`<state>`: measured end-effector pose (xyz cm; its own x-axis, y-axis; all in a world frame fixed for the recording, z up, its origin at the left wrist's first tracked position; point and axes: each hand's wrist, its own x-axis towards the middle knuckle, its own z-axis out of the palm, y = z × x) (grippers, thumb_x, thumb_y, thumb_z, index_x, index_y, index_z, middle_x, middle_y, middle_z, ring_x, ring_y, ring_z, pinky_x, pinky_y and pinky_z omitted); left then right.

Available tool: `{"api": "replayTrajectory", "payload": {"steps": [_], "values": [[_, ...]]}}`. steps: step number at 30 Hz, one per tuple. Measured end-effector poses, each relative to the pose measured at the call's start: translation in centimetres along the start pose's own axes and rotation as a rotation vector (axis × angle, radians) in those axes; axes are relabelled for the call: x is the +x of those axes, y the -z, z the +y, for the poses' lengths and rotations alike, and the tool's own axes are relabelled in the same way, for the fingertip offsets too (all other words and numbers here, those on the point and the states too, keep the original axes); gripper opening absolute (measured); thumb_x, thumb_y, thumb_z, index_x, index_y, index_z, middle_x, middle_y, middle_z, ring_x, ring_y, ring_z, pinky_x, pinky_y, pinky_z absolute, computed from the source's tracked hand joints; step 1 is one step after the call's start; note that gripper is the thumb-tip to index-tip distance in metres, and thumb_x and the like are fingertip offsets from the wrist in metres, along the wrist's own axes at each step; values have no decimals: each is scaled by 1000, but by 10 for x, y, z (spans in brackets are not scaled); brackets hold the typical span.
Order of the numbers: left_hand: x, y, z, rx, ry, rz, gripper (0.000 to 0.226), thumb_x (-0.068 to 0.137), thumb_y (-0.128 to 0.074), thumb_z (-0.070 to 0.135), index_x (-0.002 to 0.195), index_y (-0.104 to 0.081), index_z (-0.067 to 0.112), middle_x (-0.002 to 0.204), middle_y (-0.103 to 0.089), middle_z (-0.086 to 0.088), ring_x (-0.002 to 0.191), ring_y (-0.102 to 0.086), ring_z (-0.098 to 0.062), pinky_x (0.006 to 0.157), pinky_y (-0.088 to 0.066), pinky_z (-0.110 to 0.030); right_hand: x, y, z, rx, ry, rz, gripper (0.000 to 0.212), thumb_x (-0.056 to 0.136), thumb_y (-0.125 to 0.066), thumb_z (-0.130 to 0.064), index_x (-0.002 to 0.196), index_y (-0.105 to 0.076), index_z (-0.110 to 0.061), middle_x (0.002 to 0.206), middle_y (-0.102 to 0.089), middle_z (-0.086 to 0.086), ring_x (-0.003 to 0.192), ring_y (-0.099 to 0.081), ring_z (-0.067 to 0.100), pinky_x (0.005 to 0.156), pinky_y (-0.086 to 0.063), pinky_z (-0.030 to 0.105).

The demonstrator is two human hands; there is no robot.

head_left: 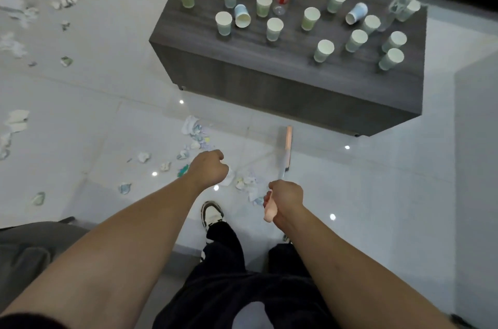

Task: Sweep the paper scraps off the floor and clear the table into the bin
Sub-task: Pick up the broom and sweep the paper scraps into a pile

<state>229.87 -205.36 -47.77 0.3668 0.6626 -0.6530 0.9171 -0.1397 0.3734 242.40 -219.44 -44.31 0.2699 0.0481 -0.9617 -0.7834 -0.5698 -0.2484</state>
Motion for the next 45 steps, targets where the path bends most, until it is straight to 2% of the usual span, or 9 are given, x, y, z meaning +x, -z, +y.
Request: {"api": "replayTrajectory", "payload": {"steps": [2, 4, 7, 10, 18, 25, 30, 38, 45], "values": [[-1, -17, 17, 8, -19, -36, 50, 85, -53, 20, 135, -52, 18, 134, -56, -8, 120, -51, -24, 83, -40, -25, 3, 14, 5, 55, 31, 28, 3, 75, -48, -4, 76, -48, -2, 39, -48, 5, 30, -39, 18, 52, -37, 31], [-5, -32, 32, 48, -61, -64, 50, 84, -52, 20, 134, -52, 19, 133, -56, -7, 116, -52, -24, 80, -40, -26, 10, 27, 15, 84, 64, 84, 19, 74, -46, -4, 89, -54, 2, 52, -55, 10, 29, -44, 18, 48, -41, 31], [-7, -43, 43, 67, -121, -54, 49, 85, -52, 19, 134, -54, 17, 131, -57, -9, 117, -52, -26, 88, -43, -29, 17, 32, 32, 160, 26, 112, 14, 86, -45, -1, 94, -56, -3, 69, -54, 11, 43, -51, 18, 40, -43, 23], [-4, -40, 39, 47, -125, -4, 48, 86, -53, 18, 134, -54, 16, 129, -58, -9, 116, -53, -26, 86, -42, -28, 15, 17, 43, 221, -85, 60, 16, 90, -40, 2, 90, -53, -7, 78, -51, 11, 55, -47, 19, 38, -40, 20], [9, -2, -13, -23, 14, 90, 47, 84, -55, 19, 131, -56, 17, 132, -58, -8, 119, -51, -26, 83, -34, -26, -16, -44, 38, 105, -101, -157, 32, 93, -39, 1, 119, -55, -7, 83, -48, 9, 50, -42, 13, 38, -37, 19], [10, 25, -69, -93, 156, 151, 44, 85, -54, 21, 129, -57, 16, 129, -59, -10, 117, -52, -28, 80, -36, -27, -24, -89, 8, -64, -138, -362, 5, 97, -44, -7, 95, -43, -10, 55, -37, 4, 33, -33, 11, 32, -32, 17], [10, 45, -99, -177, 233, 210, 44, 85, -53, 19, 128, -58, 16, 126, -61, -9, 113, -55, -28, 78, -37, -26, -33, -125, -21, -279, -151, -478, 6, 100, -46, -13, 103, -42, -10, 60, -39, 2, 37, -33, 8, 32, -29, 14], [10, 82, -120, -291, 358, 294, 43, 84, -54, 21, 126, -58, 17, 126, -61, -8, 113, -55, -27, 78, -38, -27, -63, -187, -47, -577, 35, -433, 4, 98, -47, -6, 97, -51, -6, 61, -37, 5, 40, -31, 12, 34, -26, 17], [27, 89, -89, -413, 530, 396, 47, 84, -53, 24, 130, -56, 17, 132, -58, -10, 118, -52, -28, 90, -42, -30, -43, -192, -117, -792, 64, -521, 7, 98, -53, -10, 92, -55, -7, 58, -36, 5, 38, -30, 12, 33, -26, 16]]}}
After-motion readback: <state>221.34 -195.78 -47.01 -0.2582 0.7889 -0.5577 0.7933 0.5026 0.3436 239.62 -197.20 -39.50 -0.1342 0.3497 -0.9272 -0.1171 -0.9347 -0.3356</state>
